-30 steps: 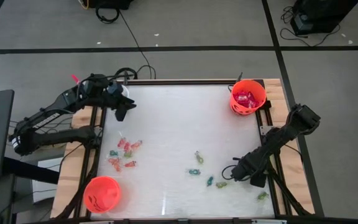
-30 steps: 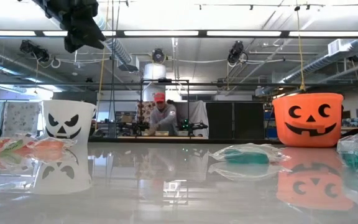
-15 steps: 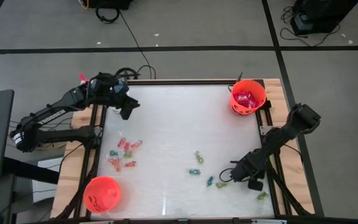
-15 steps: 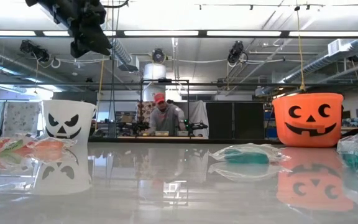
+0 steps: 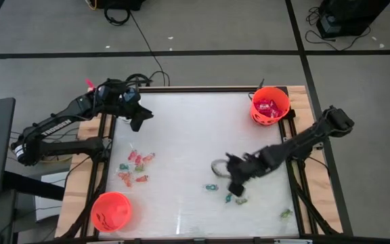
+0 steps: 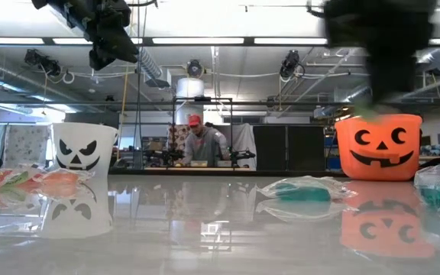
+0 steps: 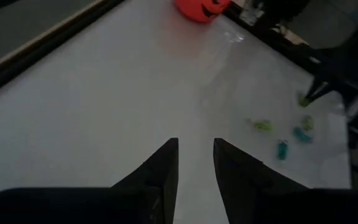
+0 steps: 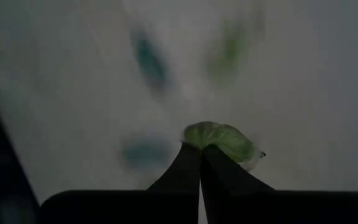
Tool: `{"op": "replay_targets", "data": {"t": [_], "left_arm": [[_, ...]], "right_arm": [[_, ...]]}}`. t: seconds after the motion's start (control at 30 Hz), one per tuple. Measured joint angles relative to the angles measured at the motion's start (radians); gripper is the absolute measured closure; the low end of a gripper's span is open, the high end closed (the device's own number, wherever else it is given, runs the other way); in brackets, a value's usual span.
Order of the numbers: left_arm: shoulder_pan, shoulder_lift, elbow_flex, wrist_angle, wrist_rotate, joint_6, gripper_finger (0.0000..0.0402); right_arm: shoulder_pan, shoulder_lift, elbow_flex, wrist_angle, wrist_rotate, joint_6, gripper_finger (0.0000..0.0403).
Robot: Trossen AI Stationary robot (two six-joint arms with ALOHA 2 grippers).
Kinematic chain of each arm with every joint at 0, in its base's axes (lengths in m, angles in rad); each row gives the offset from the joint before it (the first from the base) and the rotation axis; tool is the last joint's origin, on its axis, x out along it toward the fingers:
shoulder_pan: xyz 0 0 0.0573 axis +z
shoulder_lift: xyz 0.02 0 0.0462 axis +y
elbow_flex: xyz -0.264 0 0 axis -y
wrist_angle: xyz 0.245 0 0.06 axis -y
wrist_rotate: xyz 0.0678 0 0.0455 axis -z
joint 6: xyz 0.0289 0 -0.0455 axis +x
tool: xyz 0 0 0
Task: Sort candy by brand, put in halloween buckets
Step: Put the green gummy into the bottom orange bucket
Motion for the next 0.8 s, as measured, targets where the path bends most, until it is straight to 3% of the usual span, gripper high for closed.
{"op": "replay_targets", "data": {"t": [0.2, 0.33, 0.4, 0.57, 0.8], "left_arm": [[-0.001, 0.008, 0.000, -0.002, 0.024, 0.037, 0.0296], [-0.020, 0.006, 0.000, -0.002, 0.122, 0.022, 0.0296], [-0.043, 0.004, 0.000, 0.001, 0.170, 0.022, 0.0296], [-0.141, 0.006, 0.000, 0.081, 0.172, 0.022, 0.0296], [-0.290, 0.006, 0.000, 0.331, 0.157, 0.054, 0.0296]], "right_arm": [[-0.163, 0.025, 0.049, 0.373, 0.069, -0.167, 0.0397], [-0.249, 0.043, 0.055, 0.656, 0.066, -0.254, 0.0398], [-0.289, 0.055, 0.055, 0.772, 0.044, -0.272, 0.0398], [-0.366, 0.066, 0.055, 0.952, -0.023, -0.274, 0.0398], [-0.415, 0.179, 0.076, 1.196, -0.240, -0.181, 0.0398]]}}
